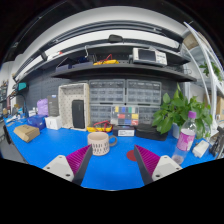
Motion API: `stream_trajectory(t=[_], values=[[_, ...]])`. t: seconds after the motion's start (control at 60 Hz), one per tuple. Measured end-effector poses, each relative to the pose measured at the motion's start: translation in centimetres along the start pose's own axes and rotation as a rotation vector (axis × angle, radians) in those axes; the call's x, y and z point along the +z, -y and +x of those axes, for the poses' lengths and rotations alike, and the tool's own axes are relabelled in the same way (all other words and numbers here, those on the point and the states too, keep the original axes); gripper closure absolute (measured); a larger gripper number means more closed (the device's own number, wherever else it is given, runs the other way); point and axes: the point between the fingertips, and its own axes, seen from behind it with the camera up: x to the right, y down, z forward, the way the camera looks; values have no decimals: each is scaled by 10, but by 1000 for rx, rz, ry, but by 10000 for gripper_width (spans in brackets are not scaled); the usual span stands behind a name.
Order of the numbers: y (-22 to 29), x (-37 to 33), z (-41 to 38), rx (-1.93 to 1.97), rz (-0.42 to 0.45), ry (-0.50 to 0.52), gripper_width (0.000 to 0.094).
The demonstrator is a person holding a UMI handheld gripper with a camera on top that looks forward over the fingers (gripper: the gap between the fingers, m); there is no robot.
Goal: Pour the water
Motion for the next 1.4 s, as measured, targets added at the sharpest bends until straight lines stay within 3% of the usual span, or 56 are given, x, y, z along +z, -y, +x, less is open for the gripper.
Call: stream_trajectory(t=[0.2,0.367,0.55,0.883,0.983,1.05,1.183,1.4], values=[[-45,-21,62,2,33,-40,88],[-71,-38,142,44,40,-142,98],[-57,-34,216,54,95,-245,110],[-29,30,260,37,94,-242,123],[-22,42,252,48,107,-215,222],[-22,44,254,39,108,-227,424],[-19,45,252,8,137,-238,556],[-19,48,247,-37,129,-252,592]])
